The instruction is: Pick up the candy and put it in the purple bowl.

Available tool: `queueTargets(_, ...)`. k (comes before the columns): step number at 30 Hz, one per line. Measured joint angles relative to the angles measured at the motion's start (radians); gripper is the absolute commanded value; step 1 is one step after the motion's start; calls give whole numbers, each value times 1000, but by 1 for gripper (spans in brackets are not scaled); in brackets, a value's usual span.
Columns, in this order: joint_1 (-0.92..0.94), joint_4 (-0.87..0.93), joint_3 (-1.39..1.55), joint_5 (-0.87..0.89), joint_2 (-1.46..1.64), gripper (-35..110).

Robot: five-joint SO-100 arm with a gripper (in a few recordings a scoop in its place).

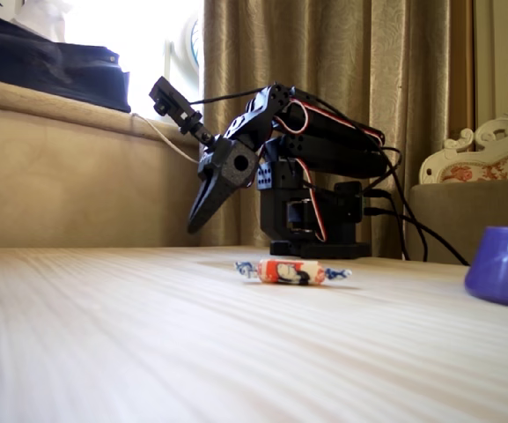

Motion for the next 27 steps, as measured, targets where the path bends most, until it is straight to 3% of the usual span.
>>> queueTargets(27,-12,-12,-8,20,-58,-1)
